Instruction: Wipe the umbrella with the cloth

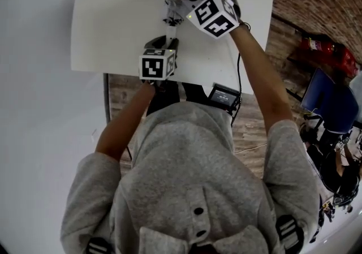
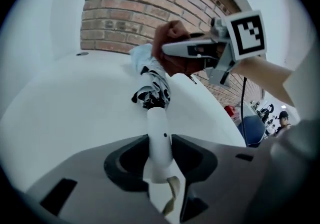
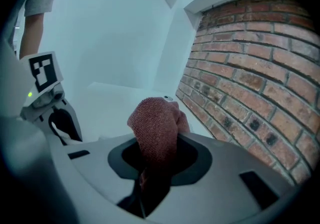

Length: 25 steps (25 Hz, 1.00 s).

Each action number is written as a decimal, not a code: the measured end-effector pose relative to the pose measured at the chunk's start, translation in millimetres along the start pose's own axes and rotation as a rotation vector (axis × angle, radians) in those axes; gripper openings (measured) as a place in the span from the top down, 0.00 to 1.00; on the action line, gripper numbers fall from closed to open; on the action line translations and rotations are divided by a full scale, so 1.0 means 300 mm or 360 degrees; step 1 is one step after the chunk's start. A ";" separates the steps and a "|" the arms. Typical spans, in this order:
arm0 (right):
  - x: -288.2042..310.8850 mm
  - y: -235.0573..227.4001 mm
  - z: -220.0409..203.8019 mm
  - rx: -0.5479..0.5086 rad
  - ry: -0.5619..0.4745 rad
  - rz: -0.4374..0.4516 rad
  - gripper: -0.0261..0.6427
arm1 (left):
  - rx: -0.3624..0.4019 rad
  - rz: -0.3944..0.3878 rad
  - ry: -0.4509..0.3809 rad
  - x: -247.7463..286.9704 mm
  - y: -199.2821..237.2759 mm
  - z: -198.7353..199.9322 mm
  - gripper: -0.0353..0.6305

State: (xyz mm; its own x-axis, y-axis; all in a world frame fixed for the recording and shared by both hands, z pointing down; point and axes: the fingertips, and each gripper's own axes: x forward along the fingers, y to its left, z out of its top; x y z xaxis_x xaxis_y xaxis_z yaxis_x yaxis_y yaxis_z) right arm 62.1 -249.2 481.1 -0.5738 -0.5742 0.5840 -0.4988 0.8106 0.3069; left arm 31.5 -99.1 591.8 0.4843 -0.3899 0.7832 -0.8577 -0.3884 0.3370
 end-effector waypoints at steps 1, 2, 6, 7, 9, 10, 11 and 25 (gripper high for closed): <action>0.003 -0.007 0.000 0.0001 0.0007 -0.0020 0.81 | 0.0007 -0.0008 0.0012 -0.022 0.047 -0.009 0.72; 0.006 -0.017 0.000 0.0006 0.0016 -0.0045 0.81 | 0.0030 -0.0005 0.0023 -0.045 0.091 -0.016 0.72; -0.022 -0.066 0.021 0.0044 0.0066 -0.0187 0.81 | 0.0192 -0.0009 0.0100 -0.171 0.191 -0.063 0.72; -0.032 -0.084 0.025 0.0066 0.0079 -0.0231 0.81 | 0.0209 -0.0023 0.0119 -0.201 0.204 -0.078 0.72; -0.041 -0.131 0.019 0.0113 0.0107 -0.0314 0.81 | 0.0233 -0.0064 0.0135 -0.231 0.233 -0.091 0.72; -0.039 -0.148 0.014 0.0128 0.0122 -0.0341 0.81 | 0.0232 -0.0093 0.0134 -0.234 0.248 -0.092 0.72; -0.032 -0.152 0.010 0.0131 0.0137 -0.0349 0.81 | 0.0218 -0.0124 0.0132 -0.232 0.260 -0.092 0.72; 0.097 0.133 0.099 0.0188 0.0197 -0.0189 0.81 | 0.0181 -0.0195 0.0090 -0.243 0.279 -0.089 0.71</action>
State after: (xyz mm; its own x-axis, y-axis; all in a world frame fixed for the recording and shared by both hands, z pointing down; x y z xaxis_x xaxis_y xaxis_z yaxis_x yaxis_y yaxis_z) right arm 6.2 -236.9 488.2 -0.4257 -0.6406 0.6391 -0.6352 0.7146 0.2932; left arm -80.3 -80.8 576.9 0.5706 -0.2877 0.7692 -0.7662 -0.5234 0.3727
